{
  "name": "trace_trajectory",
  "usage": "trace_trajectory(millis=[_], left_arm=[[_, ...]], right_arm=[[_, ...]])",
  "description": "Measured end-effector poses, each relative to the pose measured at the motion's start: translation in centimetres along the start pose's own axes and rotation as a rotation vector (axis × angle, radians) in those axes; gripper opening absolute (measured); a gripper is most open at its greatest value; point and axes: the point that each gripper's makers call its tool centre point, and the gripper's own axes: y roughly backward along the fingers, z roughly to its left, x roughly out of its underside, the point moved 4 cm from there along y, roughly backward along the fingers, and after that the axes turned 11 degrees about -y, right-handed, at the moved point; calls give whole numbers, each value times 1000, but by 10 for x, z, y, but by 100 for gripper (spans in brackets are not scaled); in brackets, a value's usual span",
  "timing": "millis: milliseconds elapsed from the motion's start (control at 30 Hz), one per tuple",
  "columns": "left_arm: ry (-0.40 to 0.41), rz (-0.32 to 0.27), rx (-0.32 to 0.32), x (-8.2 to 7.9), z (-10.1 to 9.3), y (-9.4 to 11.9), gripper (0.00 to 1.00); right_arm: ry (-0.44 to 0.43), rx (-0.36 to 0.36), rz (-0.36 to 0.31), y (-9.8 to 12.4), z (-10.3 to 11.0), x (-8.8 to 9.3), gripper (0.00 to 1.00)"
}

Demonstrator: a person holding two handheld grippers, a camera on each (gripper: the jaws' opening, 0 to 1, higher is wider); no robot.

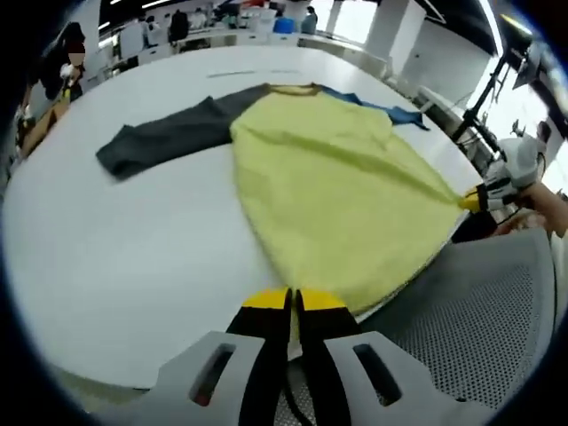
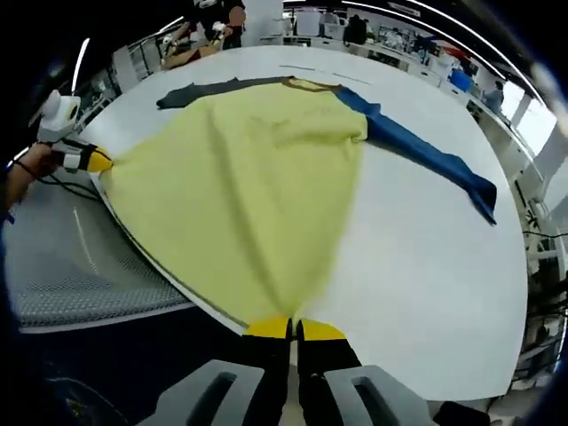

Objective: Fold the garment on the visible template until the final outline fits inside the template.

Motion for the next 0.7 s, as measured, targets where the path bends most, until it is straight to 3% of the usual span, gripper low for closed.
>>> trace_trajectory(millis=[100, 333, 500, 700], left_arm=[[-1, 13, -1, 5, 0, -3, 0], [43, 43, 9, 11, -2, -6, 0], [38, 63, 7, 15, -5, -7, 0], [18, 76, -5, 16, -4, -6, 0]], right_arm=[[-11, 4, -21, -1, -1, 0, 0], [-35, 29, 8, 3, -6, 3, 0], [-16, 42, 25, 3, -4, 4, 0], [-60, 18, 30, 4, -3, 6, 0]])
